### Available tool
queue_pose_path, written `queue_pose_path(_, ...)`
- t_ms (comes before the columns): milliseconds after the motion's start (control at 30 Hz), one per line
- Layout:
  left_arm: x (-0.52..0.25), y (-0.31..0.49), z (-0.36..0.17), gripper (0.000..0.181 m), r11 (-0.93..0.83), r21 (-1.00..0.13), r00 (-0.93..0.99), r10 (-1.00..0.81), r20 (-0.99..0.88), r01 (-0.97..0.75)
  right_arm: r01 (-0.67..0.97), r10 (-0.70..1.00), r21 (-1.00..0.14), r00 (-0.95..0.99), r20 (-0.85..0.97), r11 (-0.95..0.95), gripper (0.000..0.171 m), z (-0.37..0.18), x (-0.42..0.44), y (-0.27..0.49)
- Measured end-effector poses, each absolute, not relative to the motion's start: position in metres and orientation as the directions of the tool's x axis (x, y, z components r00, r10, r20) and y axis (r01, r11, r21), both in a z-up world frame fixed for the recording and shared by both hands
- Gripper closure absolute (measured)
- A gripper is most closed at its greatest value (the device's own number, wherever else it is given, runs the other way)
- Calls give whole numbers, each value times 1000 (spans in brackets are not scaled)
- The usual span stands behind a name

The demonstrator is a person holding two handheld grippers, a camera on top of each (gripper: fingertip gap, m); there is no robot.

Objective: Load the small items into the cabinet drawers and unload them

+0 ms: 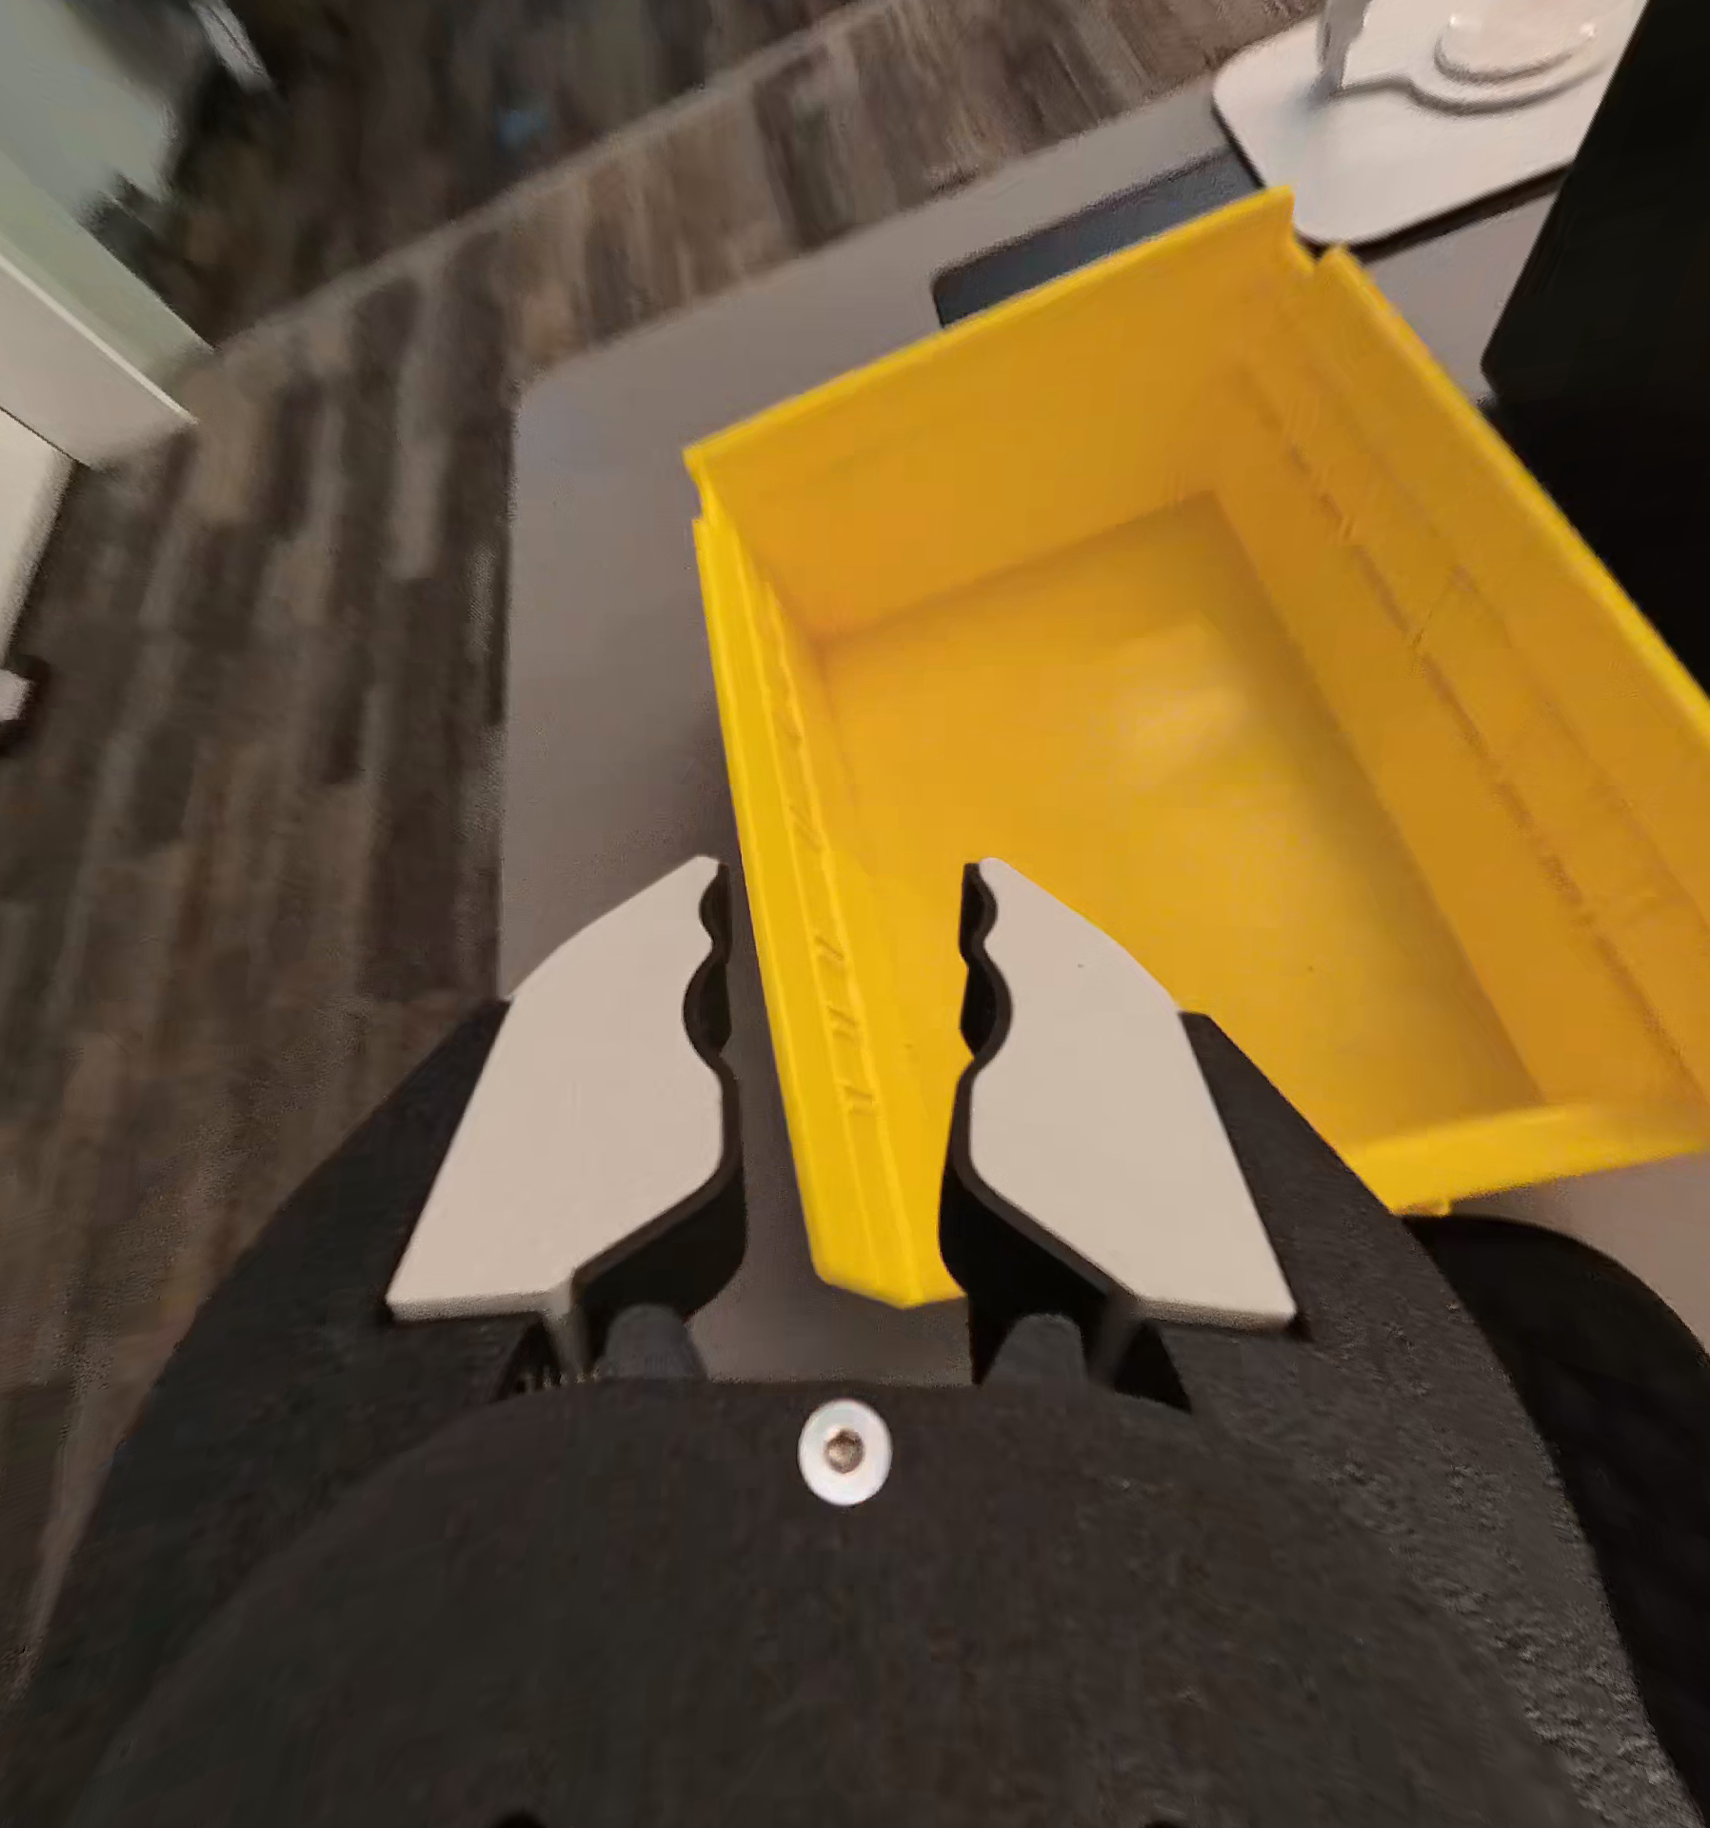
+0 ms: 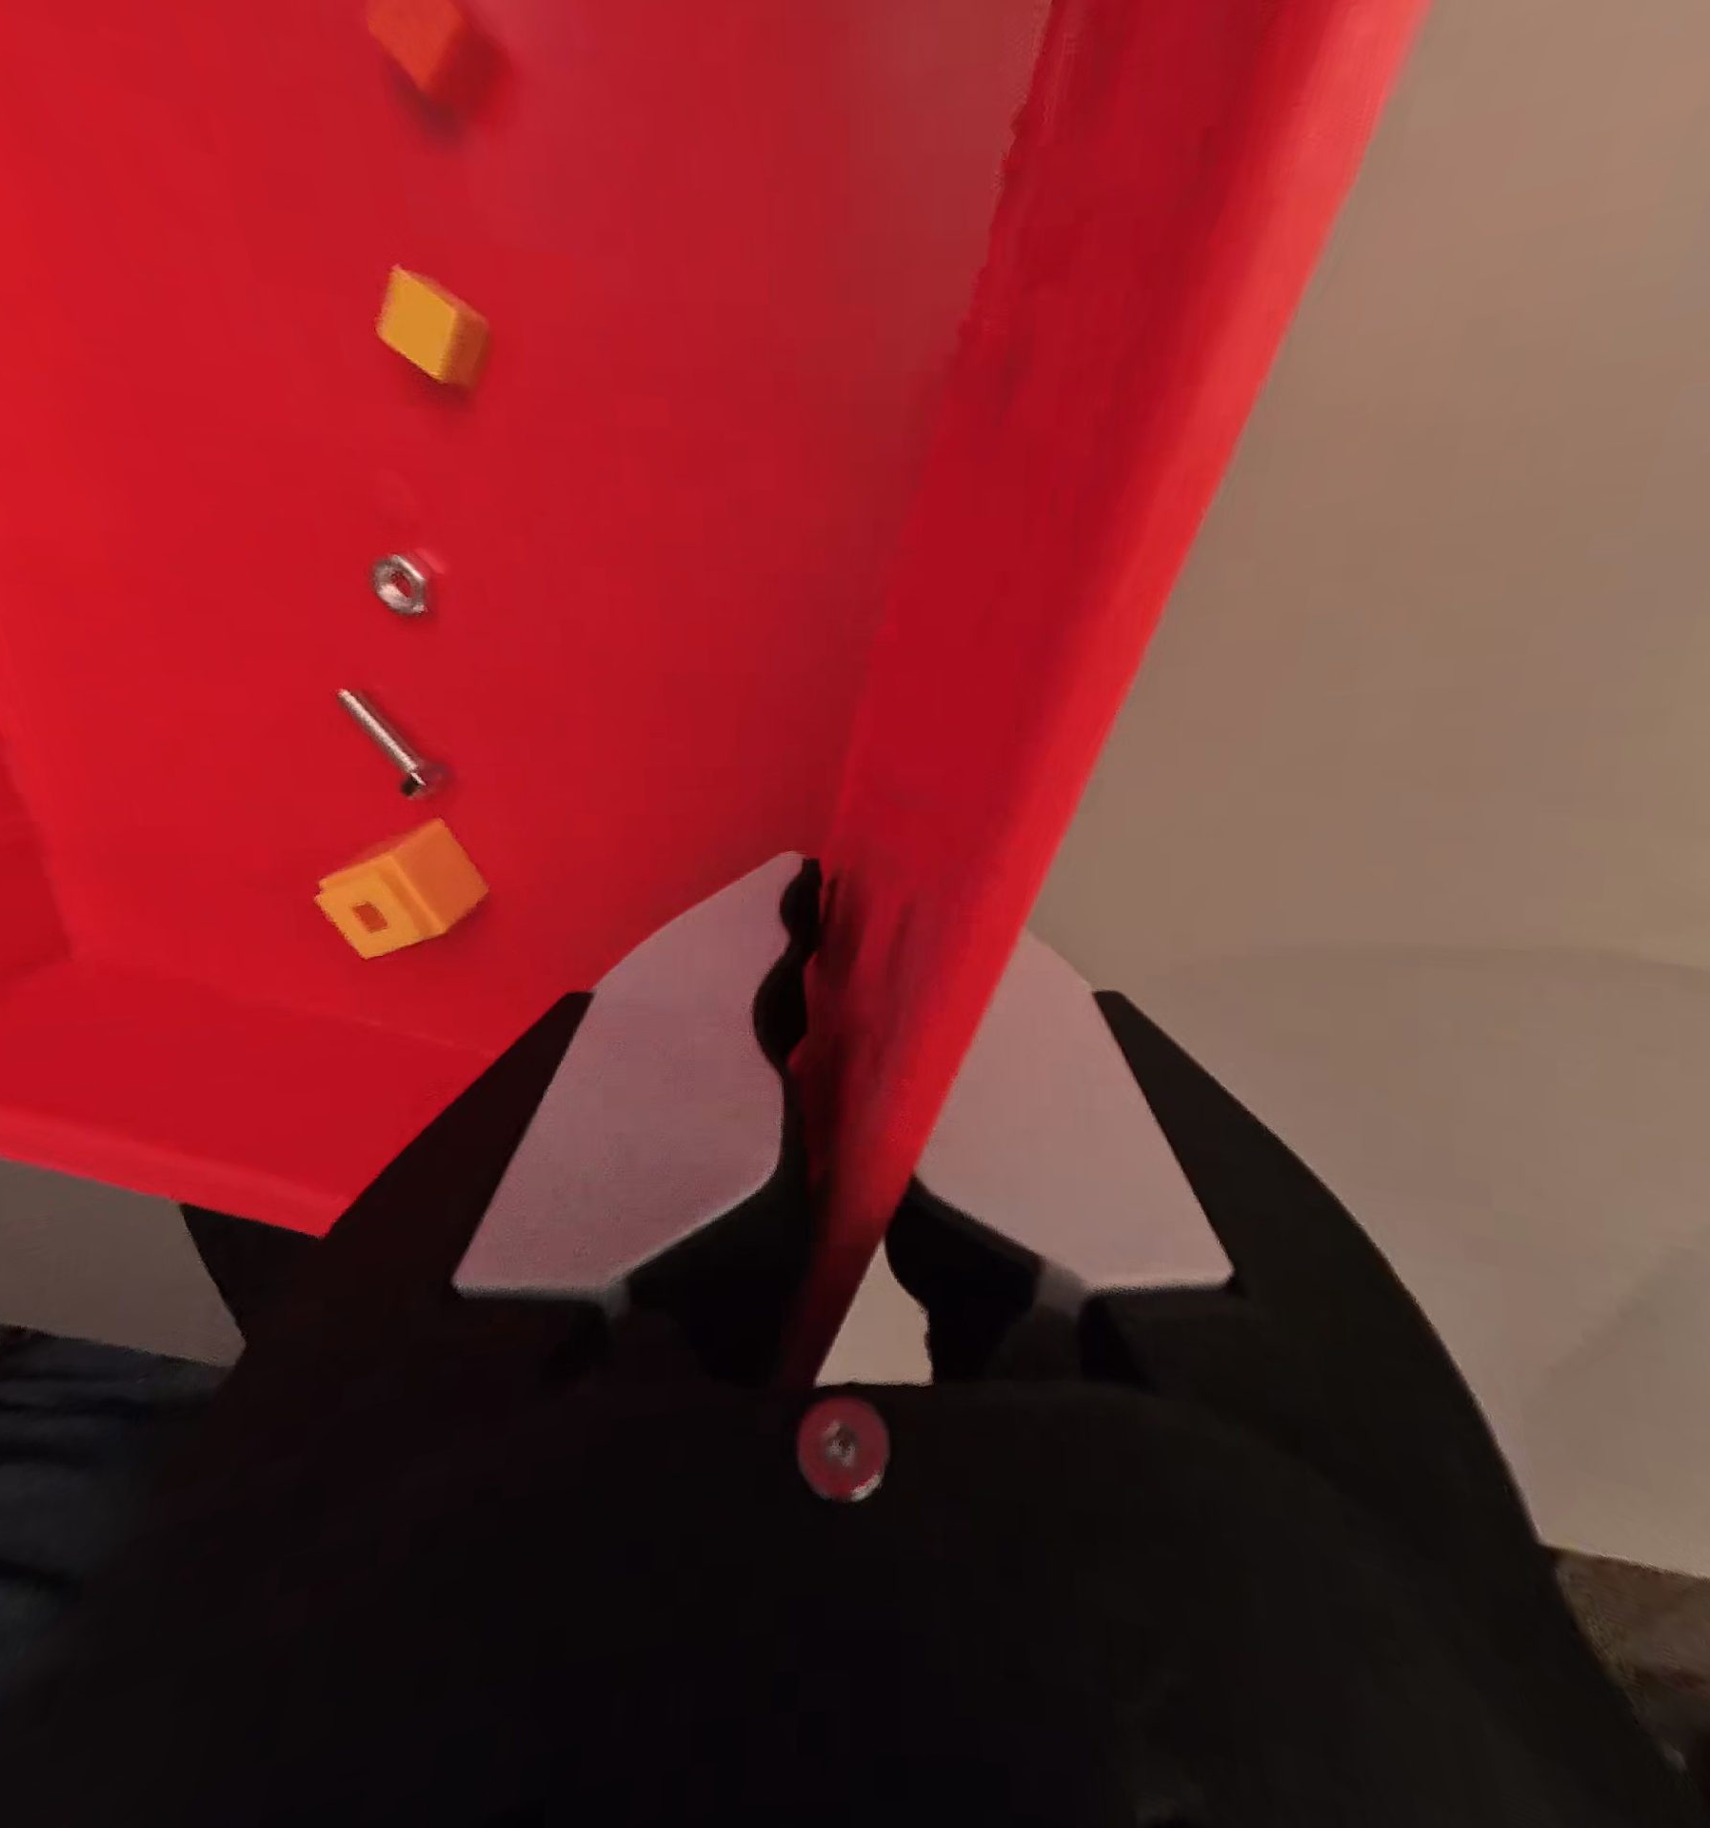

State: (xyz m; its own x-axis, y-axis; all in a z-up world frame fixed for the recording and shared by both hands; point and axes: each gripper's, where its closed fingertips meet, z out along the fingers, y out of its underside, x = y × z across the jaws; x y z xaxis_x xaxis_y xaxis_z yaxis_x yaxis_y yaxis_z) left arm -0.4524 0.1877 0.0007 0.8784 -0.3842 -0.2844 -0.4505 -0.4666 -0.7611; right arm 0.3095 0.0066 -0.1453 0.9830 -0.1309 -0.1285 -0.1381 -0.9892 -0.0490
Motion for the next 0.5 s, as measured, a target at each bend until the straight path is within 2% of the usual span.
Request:
queue_pose_path(167, -467, 196, -10, 141, -559, -732, 894, -419, -155, -389, -130, -126, -30, 986, -107, -991, 157, -145, 308, 9)
queue_pose_path(233, -437, 179, 7, 151, -524, -790, 875, -484, -32, -318, -151, -145, -45, 983, -111, -987, 156, -145, 309, 10)
queue_pose_path(300, -380, 143, 27, 159, -426, -869, 764, -639, 92, -251, -169, -158, -76, 979, -129, -983, 156, -144, 309, 13)
queue_pose_path(333, -358, 128, 33, 165, -362, -899, 727, -683, 75, -247, -171, -159, -84, 978, -134, -982, 156, -144, 309, 13)
queue_pose_path(400, -324, 110, 35, 176, -200, -932, 715, -694, -83, -302, -174, -162, -85, 977, -139, -981, 156, -144, 308, 13)
queue_pose_path(500, -275, 94, 26, 181, 52, -904, 702, -612, -365, -425, -167, -156, -84, 980, -127, -982, 156, -144, 309, 13)
